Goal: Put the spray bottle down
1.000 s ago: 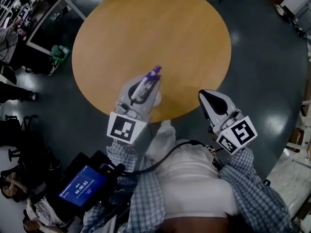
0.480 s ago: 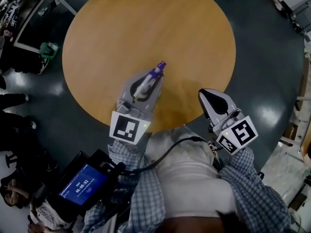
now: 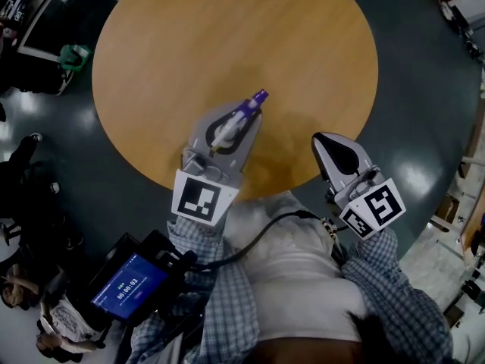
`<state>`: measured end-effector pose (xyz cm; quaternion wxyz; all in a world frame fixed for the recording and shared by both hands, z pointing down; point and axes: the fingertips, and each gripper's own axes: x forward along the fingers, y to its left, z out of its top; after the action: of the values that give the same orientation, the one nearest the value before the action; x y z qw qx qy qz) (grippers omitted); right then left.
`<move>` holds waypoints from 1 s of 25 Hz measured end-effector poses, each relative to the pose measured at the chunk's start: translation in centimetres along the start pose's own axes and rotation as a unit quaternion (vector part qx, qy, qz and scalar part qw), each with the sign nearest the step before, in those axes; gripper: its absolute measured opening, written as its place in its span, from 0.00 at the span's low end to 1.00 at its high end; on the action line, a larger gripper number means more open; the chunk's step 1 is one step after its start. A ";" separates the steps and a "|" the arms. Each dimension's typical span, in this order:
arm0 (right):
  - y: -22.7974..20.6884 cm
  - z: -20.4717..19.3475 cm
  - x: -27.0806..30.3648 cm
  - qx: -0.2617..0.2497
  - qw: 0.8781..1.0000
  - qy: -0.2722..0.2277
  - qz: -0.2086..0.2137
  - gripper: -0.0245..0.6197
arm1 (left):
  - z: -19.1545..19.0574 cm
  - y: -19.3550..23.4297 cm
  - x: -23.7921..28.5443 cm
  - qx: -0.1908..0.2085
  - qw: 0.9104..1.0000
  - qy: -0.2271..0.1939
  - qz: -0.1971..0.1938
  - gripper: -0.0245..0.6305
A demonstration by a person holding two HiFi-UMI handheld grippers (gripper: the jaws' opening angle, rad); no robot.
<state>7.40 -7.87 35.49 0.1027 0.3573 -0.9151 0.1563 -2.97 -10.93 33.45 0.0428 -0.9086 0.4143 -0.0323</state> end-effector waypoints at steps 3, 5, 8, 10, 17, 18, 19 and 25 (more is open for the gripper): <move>-1.0 -0.4 1.3 0.004 1.000 0.004 0.007 0.04 | -0.7 0.2 1.2 0.016 1.000 0.007 -0.008 0.15; -2.1 -0.6 2.0 0.008 1.000 0.005 0.011 0.04 | -1.2 0.3 2.3 0.024 1.000 0.009 -0.010 0.15; -3.3 -0.7 2.5 0.011 1.000 0.006 0.015 0.04 | -1.7 0.5 3.3 0.025 1.000 0.013 -0.013 0.15; -3.4 -0.9 2.7 0.011 1.000 0.008 0.017 0.04 | -1.8 0.6 3.1 0.020 1.000 0.015 -0.012 0.15; -2.6 -1.3 3.4 0.011 0.999 0.016 0.031 0.04 | -1.5 0.8 2.8 0.011 1.000 0.010 -0.018 0.22; -2.6 -1.3 3.5 0.010 0.999 0.016 0.033 0.04 | -1.5 0.8 2.8 0.011 1.000 0.009 -0.019 0.23; -2.6 -1.3 3.6 0.011 0.999 0.016 0.035 0.04 | -1.6 0.8 2.9 0.011 1.000 0.010 -0.020 0.26; -2.5 -1.5 4.1 0.010 0.999 0.019 0.041 0.04 | -3.1 1.5 2.2 0.001 0.999 0.030 -0.012 0.35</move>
<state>6.26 -11.65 38.67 0.1094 0.3174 -0.9252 0.1766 -2.97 -13.76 36.47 0.0309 -0.9120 0.4046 -0.0601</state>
